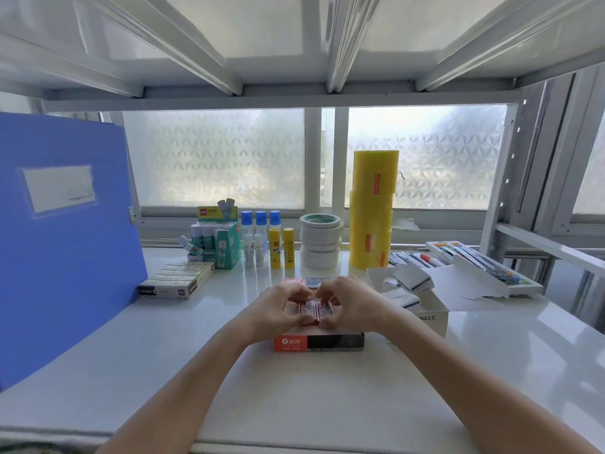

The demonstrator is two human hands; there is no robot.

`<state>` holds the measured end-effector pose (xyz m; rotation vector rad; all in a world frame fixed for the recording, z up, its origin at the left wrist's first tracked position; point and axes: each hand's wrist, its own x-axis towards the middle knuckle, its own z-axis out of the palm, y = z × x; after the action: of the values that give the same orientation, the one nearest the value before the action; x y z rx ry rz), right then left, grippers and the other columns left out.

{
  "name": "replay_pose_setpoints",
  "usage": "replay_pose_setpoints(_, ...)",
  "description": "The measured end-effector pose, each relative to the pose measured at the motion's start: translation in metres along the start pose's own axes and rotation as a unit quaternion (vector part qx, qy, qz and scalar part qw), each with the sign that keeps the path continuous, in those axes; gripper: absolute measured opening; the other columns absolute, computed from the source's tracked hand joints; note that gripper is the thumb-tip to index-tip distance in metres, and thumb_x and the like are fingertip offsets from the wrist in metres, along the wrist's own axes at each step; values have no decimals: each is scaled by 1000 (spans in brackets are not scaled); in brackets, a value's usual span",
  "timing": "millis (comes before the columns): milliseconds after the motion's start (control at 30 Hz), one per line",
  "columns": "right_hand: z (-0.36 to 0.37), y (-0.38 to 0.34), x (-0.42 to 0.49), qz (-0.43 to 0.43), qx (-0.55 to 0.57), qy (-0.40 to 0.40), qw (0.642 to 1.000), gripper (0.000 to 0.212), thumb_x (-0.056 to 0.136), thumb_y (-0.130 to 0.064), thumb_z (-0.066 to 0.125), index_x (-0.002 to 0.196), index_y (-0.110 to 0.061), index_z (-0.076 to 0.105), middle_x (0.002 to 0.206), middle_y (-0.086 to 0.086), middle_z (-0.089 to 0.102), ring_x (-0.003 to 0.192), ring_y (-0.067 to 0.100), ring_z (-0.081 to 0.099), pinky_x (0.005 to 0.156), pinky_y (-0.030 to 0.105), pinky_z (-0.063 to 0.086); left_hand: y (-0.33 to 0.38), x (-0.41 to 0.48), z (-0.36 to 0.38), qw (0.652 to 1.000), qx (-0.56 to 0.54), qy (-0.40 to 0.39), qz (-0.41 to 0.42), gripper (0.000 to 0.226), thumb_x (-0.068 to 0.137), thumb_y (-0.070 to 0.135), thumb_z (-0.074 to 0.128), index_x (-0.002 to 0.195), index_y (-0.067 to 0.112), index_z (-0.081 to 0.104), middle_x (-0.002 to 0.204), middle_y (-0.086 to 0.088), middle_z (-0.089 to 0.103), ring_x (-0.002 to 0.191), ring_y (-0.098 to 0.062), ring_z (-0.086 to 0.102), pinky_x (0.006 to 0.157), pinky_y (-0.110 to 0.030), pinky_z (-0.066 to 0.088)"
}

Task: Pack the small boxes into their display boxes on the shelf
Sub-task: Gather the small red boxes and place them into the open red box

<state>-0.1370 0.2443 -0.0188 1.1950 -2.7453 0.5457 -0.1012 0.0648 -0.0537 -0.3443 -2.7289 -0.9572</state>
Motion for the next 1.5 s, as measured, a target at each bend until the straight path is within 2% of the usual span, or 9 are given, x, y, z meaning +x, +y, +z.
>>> replay_pose_setpoints(467, 3, -1, 0, 9, -4, 0, 1000, 52, 77, -24, 73, 125, -8, 61, 118, 10, 66, 106, 24, 60, 95, 35, 50, -1, 0, -2, 1000, 2, -12, -14, 48, 83, 25, 73, 128, 17, 59, 123, 0, 66, 112, -8, 60, 87, -11, 46)
replay_pose_setpoints(700, 2, -1, -2, 10, -1, -1, 1000, 51, 78, -23, 73, 125, -7, 61, 117, 10, 66, 105, 25, 61, 94, 34, 51, 1, -1, -2, 1000, 9, -19, -14, 48, 84, 24, 71, 129, 16, 58, 124, -1, 65, 114, -9, 60, 94, -16, 46)
replay_pose_setpoints(933, 5, 0, 0, 12, -1, -1, 1000, 50, 78, -24, 73, 124, -7, 62, 116, 11, 67, 104, 25, 61, 93, 35, 52, 1, -1, -2, 999, 10, -23, -22, 49, 85, 25, 70, 131, 17, 57, 126, 0, 64, 115, -9, 58, 92, -13, 45)
replay_pose_setpoints(1100, 6, 0, 0, 15, -6, -7, 1000, 51, 78, -26, 74, 124, -8, 61, 116, 10, 67, 105, 25, 61, 92, 34, 52, 4, -2, -4, 999, 6, -36, -27, 50, 85, 26, 70, 132, 17, 56, 128, -1, 64, 117, -10, 58, 96, -18, 45)
replay_pose_setpoints(1167, 0, -1, -4, 0, 4, -9, 1000, 53, 79, -29, 74, 126, -10, 59, 122, 8, 66, 111, 23, 59, 95, 32, 50, 7, -3, -8, 999, 2, -46, -28, 52, 85, 32, 69, 134, 18, 54, 130, 1, 63, 118, -9, 57, 101, -23, 46)
replay_pose_setpoints(1267, -32, 9, -19, -5, 42, 36, 998, 57, 84, -32, 70, 135, -13, 52, 135, 3, 59, 123, 18, 53, 104, 30, 40, 20, 0, -15, 1000, 22, 5, -21, 52, 89, 36, 64, 136, 17, 53, 135, 3, 58, 118, -4, 50, 99, -23, 40)
replay_pose_setpoints(1367, -79, 49, -40, 28, 74, 101, 992, 46, 83, -22, 71, 127, -16, 58, 128, 2, 63, 116, 17, 57, 104, 35, 44, 56, 11, -11, 997, 32, 62, 25, 41, 91, 31, 63, 127, 13, 60, 129, -1, 63, 116, -8, 55, 95, -21, 40)
replay_pose_setpoints(1433, -101, 81, -52, 87, -8, 30, 996, 54, 79, -22, 73, 130, -23, 55, 125, -6, 58, 114, 15, 53, 98, 30, 41, 87, 25, 4, 997, 41, 35, 59, 39, 89, 31, 64, 122, 10, 62, 121, -5, 66, 109, -11, 60, 92, -22, 47)
replay_pose_setpoints(1500, -105, 101, -56, 148, -49, -75, 985, 67, 70, -30, 79, 130, -34, 51, 122, -9, 52, 117, 14, 48, 98, 31, 39, 113, 43, 23, 996, 65, -36, 50, 42, 87, 38, 65, 118, 9, 64, 115, -5, 67, 103, -16, 62, 92, -28, 51)
